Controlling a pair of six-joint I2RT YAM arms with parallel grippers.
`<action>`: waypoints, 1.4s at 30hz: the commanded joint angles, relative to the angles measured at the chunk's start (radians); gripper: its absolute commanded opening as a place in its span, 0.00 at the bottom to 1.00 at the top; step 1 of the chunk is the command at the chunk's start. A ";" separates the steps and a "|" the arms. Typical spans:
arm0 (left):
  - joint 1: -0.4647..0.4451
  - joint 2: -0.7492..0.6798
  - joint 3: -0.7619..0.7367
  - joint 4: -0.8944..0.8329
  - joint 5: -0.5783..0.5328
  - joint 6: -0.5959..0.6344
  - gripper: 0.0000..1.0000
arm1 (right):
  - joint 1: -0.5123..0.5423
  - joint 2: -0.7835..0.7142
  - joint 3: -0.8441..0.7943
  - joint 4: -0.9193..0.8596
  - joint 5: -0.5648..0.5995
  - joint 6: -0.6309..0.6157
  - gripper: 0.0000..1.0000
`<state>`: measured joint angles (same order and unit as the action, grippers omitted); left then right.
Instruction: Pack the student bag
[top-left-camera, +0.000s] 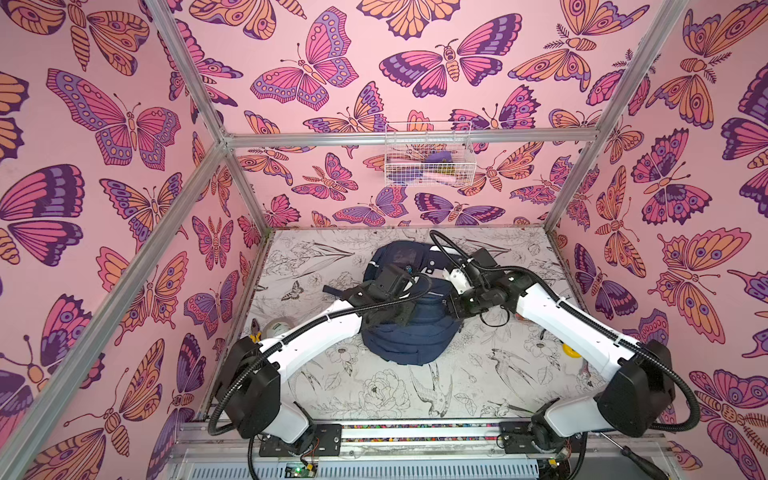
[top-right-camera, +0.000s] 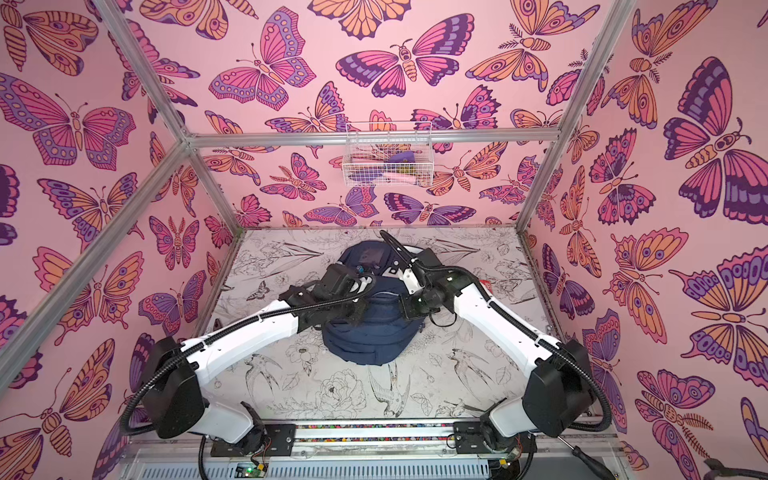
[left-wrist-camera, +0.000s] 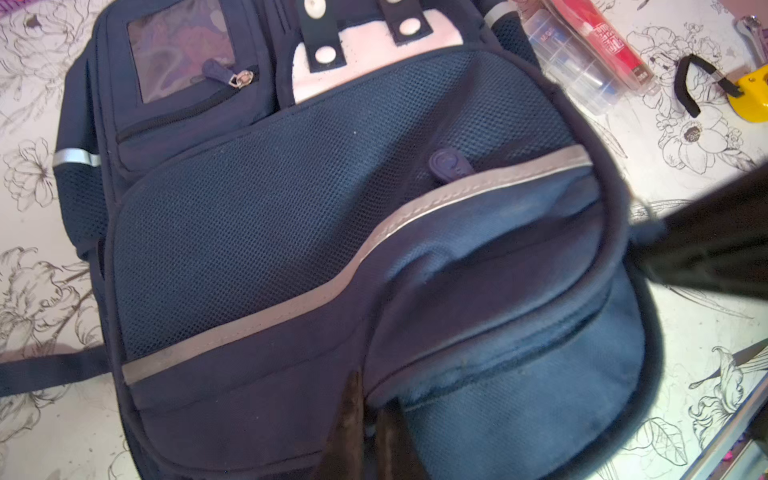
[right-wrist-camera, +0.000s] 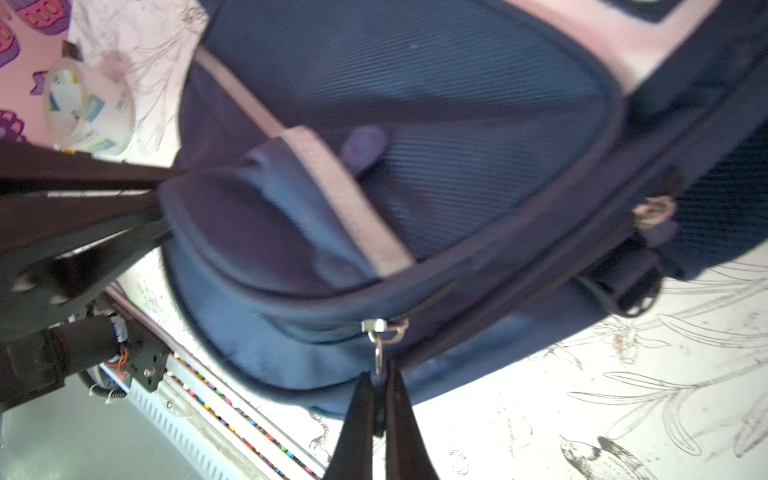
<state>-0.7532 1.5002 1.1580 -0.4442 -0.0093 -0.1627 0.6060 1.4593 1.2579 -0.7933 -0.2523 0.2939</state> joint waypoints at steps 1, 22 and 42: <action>-0.008 -0.032 -0.007 0.116 0.068 -0.118 0.00 | 0.067 -0.006 0.040 -0.040 -0.057 -0.006 0.00; 0.283 -0.217 -0.086 -0.061 0.162 -0.481 0.72 | 0.058 -0.069 -0.087 0.039 -0.014 0.080 0.00; 0.466 0.209 0.047 -0.006 0.497 -0.553 0.58 | 0.061 -0.083 -0.098 0.028 -0.011 0.080 0.00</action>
<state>-0.2939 1.6741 1.1793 -0.4675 0.4465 -0.6788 0.6704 1.4094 1.1637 -0.7441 -0.2584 0.3702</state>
